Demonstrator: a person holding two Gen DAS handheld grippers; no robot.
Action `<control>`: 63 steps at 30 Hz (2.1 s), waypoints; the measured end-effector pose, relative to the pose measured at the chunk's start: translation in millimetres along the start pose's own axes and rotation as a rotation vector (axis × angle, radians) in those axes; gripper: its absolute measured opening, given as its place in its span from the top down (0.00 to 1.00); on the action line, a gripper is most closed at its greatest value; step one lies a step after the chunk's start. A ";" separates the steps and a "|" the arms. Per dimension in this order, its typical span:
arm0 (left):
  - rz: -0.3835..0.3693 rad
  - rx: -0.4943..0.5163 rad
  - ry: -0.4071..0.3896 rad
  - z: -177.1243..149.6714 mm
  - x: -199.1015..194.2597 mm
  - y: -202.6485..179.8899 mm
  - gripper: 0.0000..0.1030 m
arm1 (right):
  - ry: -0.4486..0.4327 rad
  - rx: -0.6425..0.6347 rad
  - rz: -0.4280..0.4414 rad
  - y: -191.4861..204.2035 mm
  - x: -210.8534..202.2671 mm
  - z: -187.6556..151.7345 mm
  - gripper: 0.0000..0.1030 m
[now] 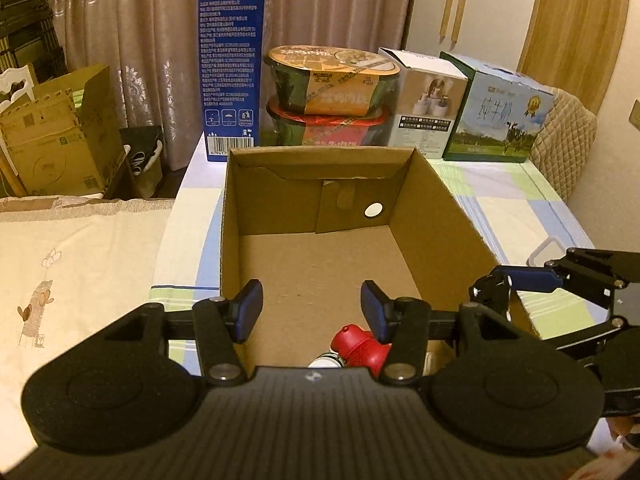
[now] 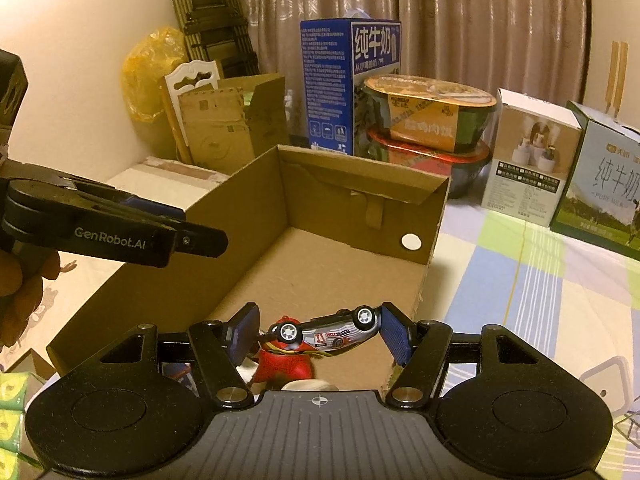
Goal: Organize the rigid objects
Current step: 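Open the right gripper to drop the car while the left releases the bottle into the box, then move both tools back over the table toward the night light and wire stand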
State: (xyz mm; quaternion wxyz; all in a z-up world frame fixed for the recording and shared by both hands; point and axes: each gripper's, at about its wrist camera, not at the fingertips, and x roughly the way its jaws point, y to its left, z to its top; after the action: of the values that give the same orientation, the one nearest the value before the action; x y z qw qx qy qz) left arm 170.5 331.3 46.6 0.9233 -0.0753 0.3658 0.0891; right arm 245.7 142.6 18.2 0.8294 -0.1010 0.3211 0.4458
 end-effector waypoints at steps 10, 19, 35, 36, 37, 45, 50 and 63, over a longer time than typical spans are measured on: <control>0.001 -0.001 -0.010 0.0 -5.3 -1.2 0.51 | -0.013 0.002 0.016 1.3 0.8 3.2 0.39; 0.001 -0.004 -0.019 0.0 -11.7 -4.7 0.49 | -0.086 0.018 0.027 -8.4 -14.0 2.4 0.22; 0.006 0.006 -0.063 -11.9 -71.6 -46.7 0.35 | -0.144 0.061 -0.043 -21.7 -120.8 -25.4 0.22; 0.007 0.007 -0.068 -13.1 -76.1 -50.5 0.34 | -0.149 0.066 -0.049 -21.9 -128.0 -27.8 0.22; 0.005 0.008 -0.072 -14.5 -81.7 -55.2 0.33 | -0.152 0.075 -0.053 -22.4 -135.7 -30.3 0.22; -0.027 0.017 -0.103 -20.9 -114.1 -94.0 0.24 | -0.182 0.126 -0.105 -35.6 -195.3 -54.0 0.22; -0.058 0.026 -0.137 -22.6 -130.6 -125.1 0.17 | -0.201 0.157 -0.155 -50.6 -233.8 -73.6 0.22; -0.155 0.137 -0.187 -40.6 -130.2 -220.2 0.01 | -0.213 0.267 -0.287 -95.5 -298.4 -133.9 0.22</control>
State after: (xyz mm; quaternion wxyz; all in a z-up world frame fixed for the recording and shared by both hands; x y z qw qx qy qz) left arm 98.6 94.5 123.3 0.9606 -0.0315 0.2763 -0.0008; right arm 145.0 -175.1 89.1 0.9196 0.0126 0.2703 0.2847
